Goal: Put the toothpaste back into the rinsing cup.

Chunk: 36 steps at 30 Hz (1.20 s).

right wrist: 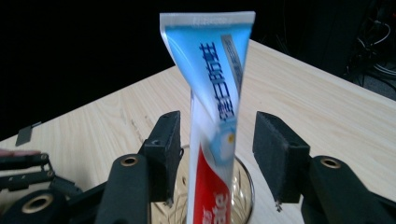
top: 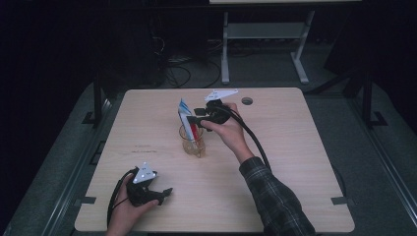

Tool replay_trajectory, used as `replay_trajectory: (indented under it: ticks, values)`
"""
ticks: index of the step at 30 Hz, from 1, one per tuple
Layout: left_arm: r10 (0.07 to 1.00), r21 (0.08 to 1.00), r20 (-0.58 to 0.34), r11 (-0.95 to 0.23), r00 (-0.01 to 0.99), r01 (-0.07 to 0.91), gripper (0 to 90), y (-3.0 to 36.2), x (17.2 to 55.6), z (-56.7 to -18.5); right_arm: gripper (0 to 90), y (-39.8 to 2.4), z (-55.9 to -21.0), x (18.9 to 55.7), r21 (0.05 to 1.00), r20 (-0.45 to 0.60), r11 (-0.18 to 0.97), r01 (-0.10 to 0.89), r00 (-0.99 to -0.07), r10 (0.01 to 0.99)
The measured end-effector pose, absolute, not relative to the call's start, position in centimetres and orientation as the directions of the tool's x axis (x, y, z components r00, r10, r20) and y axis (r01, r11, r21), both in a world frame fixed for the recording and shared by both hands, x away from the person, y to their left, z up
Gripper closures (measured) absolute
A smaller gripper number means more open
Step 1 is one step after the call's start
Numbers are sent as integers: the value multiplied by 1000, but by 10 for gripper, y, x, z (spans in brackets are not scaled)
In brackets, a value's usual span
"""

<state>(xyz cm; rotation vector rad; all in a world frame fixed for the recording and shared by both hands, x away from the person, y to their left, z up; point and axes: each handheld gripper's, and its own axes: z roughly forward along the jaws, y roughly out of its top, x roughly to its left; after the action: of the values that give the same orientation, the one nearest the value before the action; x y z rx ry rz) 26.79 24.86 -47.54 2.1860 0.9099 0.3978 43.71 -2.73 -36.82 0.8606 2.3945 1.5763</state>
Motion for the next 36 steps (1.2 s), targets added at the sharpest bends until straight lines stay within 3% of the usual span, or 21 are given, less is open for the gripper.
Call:
replay_trajectory:
  ticks: [36]
  values:
    - [713,725,6,-486,701,488,135,249,268,-475,424,-143,-384,376,870,152,277,407,-758,635]
